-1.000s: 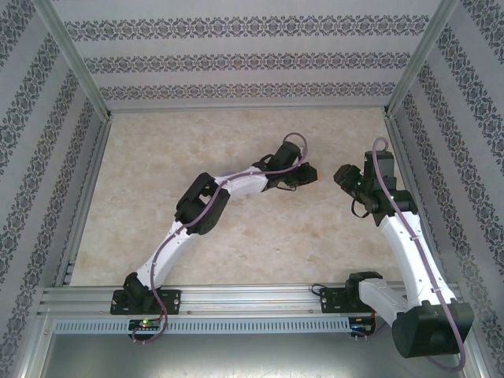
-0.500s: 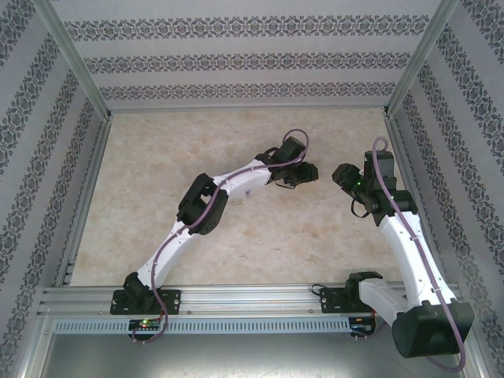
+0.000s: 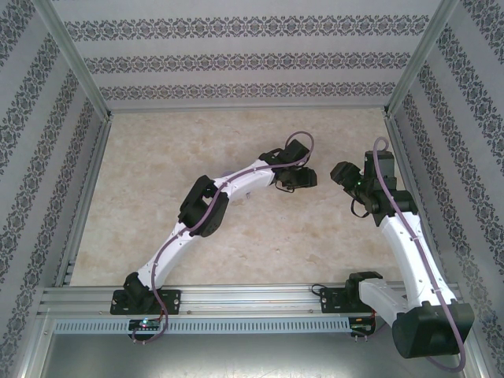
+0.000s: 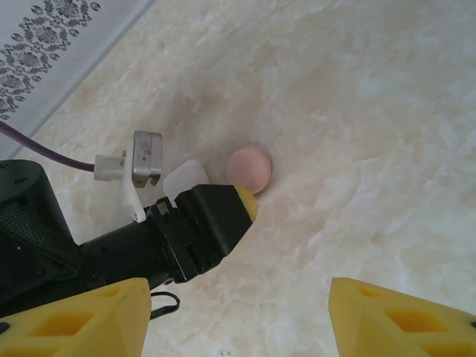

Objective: Insert the wireless bluetooth earbuds into the charging case

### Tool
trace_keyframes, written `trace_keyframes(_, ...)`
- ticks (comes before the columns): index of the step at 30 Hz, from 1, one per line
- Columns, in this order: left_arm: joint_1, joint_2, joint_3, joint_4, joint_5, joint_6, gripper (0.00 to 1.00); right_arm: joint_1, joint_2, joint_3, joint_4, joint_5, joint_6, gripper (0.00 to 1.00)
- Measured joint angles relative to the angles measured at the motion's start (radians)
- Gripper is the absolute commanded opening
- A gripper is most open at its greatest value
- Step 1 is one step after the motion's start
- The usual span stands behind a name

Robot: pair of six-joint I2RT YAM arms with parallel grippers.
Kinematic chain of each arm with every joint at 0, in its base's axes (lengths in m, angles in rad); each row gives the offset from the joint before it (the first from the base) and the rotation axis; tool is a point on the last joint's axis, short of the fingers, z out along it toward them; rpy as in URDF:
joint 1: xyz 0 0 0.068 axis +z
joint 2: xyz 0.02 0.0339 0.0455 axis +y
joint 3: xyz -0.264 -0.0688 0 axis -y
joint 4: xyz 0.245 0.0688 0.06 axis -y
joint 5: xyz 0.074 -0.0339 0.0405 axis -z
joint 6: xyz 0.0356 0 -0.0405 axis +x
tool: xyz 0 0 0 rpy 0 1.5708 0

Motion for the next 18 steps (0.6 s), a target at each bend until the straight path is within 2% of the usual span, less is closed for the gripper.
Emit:
trace_keyframes(7,-0.012,-0.067,-0.001,-0.068,-0.066,0.076,0.52,-0.009,-0.026,0.004,-0.003,0.000,0.007,0.75)
trace_keyframes(18,-0.013,-0.225,-0.001,-0.080,-0.138,0.177,0.53,-0.026,-0.027,0.014,-0.005,-0.001,0.007,0.76)
